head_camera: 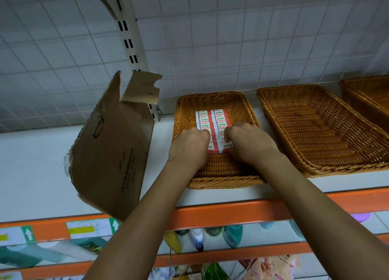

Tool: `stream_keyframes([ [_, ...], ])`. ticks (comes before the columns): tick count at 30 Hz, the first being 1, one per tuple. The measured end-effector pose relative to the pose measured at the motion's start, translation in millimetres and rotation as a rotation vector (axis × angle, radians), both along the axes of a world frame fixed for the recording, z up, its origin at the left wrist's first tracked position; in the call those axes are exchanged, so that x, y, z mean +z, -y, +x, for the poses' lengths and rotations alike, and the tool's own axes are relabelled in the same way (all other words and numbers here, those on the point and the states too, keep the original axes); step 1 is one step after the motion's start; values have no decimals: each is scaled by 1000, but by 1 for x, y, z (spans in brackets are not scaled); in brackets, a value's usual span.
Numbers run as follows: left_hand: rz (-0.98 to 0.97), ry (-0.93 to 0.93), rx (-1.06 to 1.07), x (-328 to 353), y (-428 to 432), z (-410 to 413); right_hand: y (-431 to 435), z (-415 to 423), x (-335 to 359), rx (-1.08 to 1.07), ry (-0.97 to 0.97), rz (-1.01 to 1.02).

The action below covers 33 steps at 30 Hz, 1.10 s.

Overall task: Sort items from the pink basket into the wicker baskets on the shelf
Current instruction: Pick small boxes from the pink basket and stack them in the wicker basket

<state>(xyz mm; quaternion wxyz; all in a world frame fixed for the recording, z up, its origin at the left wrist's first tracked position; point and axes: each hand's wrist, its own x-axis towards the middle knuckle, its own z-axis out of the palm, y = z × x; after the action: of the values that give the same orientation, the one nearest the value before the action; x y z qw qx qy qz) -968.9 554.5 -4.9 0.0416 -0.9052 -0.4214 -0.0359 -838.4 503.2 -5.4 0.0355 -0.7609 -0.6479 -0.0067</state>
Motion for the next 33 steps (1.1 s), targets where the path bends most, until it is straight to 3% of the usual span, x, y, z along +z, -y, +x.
stream_keyframes([
  [20, -5, -49, -3, 2, -6, 5, -2, 1, 8, 0, -65, -41],
  [33, 167, 73, -236, 57, 64, 95, 82, 66, 45, -134, -43, 287],
])
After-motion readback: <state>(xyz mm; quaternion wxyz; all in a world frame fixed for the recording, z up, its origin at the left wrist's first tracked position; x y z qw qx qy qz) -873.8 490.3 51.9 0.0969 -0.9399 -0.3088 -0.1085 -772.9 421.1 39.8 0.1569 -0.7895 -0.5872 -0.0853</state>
